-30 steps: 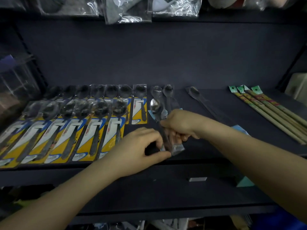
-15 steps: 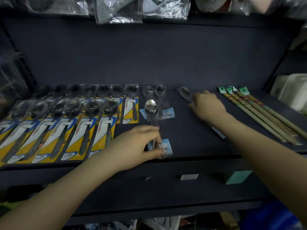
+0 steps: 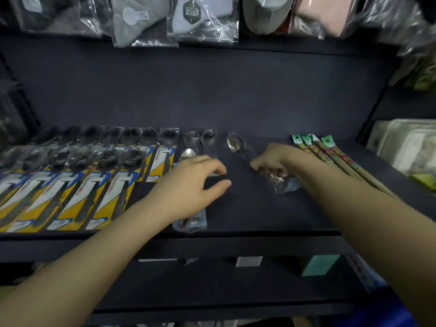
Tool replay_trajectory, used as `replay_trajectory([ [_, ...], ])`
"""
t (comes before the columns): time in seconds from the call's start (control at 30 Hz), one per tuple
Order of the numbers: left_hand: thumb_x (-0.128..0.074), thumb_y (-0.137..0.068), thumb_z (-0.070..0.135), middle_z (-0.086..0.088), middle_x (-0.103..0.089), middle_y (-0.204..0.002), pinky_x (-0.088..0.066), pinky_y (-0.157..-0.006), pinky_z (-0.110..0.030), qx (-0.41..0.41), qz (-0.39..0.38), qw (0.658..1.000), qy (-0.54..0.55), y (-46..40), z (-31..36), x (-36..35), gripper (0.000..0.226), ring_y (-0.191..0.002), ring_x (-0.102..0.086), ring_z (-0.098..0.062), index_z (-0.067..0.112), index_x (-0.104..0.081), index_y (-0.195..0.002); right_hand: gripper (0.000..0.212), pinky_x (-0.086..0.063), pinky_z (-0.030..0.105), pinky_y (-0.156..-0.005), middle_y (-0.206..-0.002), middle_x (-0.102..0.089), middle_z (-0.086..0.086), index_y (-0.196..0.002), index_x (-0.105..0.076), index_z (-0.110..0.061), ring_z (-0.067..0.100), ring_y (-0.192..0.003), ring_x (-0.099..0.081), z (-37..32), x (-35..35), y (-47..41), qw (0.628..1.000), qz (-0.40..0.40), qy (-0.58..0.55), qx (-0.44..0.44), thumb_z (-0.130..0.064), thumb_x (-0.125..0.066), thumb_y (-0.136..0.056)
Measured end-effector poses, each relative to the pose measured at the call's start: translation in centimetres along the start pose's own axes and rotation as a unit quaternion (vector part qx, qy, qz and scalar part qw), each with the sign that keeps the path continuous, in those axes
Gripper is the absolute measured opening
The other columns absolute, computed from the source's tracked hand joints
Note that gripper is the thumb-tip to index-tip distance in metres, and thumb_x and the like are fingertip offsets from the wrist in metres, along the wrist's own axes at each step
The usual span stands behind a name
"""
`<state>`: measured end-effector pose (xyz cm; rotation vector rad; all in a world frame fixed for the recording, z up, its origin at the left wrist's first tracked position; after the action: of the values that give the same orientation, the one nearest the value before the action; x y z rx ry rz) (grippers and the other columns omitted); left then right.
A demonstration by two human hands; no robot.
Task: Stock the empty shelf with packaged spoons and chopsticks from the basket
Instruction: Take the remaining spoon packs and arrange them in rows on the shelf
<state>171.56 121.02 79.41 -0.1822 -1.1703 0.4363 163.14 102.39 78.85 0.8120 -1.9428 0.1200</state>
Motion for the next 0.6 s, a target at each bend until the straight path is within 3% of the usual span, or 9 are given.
replay_trajectory([
  [0.07,-0.053,-0.085,0.041,0.010,-0.061,-0.101,-0.041,-0.079,-0.021,0.023,0.005,0.999,0.041,-0.6,0.9,-1.0,0.032,-0.092,-0.055,-0.005,0.022,-0.057,-0.111,0.026,-0.027,0.017,-0.040,-0.043,-0.047,0.002,-0.054,-0.049,-0.012,0.014,-0.033,-0.038,-0.1,-0.1,0.2,0.998,-0.010,-0.030,0.047,-0.014,-0.055,-0.079],
  [0.13,-0.051,-0.086,0.044,0.010,-0.061,-0.102,-0.043,-0.079,-0.022,0.065,0.003,0.994,0.091,-1.1,1.7,-1.9,0.041,-0.092,-0.058,-0.008,0.025,-0.048,-0.121,0.030,-0.029,0.024,-0.047,-0.049,-0.044,0.001,-0.056,-0.046,-0.015,0.013,-0.044,-0.038,-0.2,0.0,0.5,0.985,-0.005,-0.133,0.109,-0.011,-0.052,-0.084],
  [0.23,-0.051,-0.087,0.041,0.009,-0.062,-0.098,-0.046,-0.078,-0.022,0.110,0.017,0.981,0.159,-1.6,2.6,-3.0,0.047,-0.085,-0.062,-0.008,0.026,-0.039,-0.130,0.025,-0.043,0.019,-0.042,-0.060,-0.049,0.002,-0.068,-0.048,-0.015,0.010,-0.046,-0.046,-0.4,0.1,1.7,0.927,-0.039,-0.333,0.168,-0.012,-0.051,-0.093],
  [0.33,-0.056,-0.084,0.037,-0.005,-0.067,-0.088,-0.057,-0.077,-0.033,0.142,0.052,0.940,0.305,-1.9,3.1,-3.8,0.050,-0.075,-0.070,-0.017,0.024,-0.039,-0.130,0.019,-0.055,0.020,-0.051,-0.071,-0.049,0.016,-0.073,-0.050,-0.011,0.021,-0.062,-0.056,-0.3,0.2,2.6,0.887,-0.037,-0.413,0.203,-0.011,-0.054,-0.092],
  [0.4,-0.065,-0.075,0.046,-0.009,-0.070,-0.085,-0.055,-0.084,-0.044,0.156,0.074,0.930,0.323,-2.0,3.0,-4.3,0.056,-0.081,-0.069,-0.024,0.034,-0.039,-0.123,0.018,-0.055,0.020,-0.051,-0.083,-0.046,0.018,-0.073,-0.049,-0.010,0.030,-0.078,-0.052,-0.2,0.2,3.1,0.867,-0.034,-0.448,0.215,-0.009,-0.057,-0.090],
  [0.47,-0.070,-0.067,0.044,-0.010,-0.072,-0.086,-0.052,-0.087,-0.051,0.174,0.091,0.922,0.335,-2.0,2.9,-4.7,0.057,-0.084,-0.069,-0.028,0.038,-0.040,-0.116,0.023,-0.052,0.017,-0.049,-0.080,-0.047,0.019,-0.069,-0.048,-0.012,0.027,-0.074,-0.053,-0.2,0.2,3.6,0.854,-0.030,-0.468,0.227,-0.010,-0.058,-0.089],
  [0.53,-0.073,-0.070,0.024,-0.009,-0.072,-0.089,-0.053,-0.087,-0.050,0.187,0.104,0.905,0.367,-2.0,3.1,-5.0,0.045,-0.083,-0.070,-0.027,0.030,-0.047,-0.107,0.025,-0.046,0.016,-0.046,-0.071,-0.051,0.009,-0.066,-0.049,-0.015,0.013,-0.061,-0.052,-0.3,0.3,3.9,0.858,-0.002,-0.446,0.254,-0.013,-0.060,-0.088],
  [0.6,-0.071,-0.073,0.005,-0.004,-0.071,-0.084,-0.057,-0.081,-0.041,0.187,0.103,0.886,0.412,-2.0,3.1,-5.3,0.040,-0.077,-0.071,-0.023,0.023,-0.052,-0.104,0.023,-0.039,0.016,-0.046,-0.067,-0.052,0.003,-0.067,-0.050,-0.015,0.008,-0.056,-0.046,-0.6,0.7,3.9,0.868,0.023,-0.411,0.278,-0.016,-0.060,-0.088],
])
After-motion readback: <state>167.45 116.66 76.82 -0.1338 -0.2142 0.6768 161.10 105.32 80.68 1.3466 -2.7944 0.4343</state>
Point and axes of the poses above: each hand's wrist, its own y-axis away from the middle knuckle, its own x-axis out of the back of the hand, z = x × y, the point moved 3 cm from there along -y, towards the middle knuckle
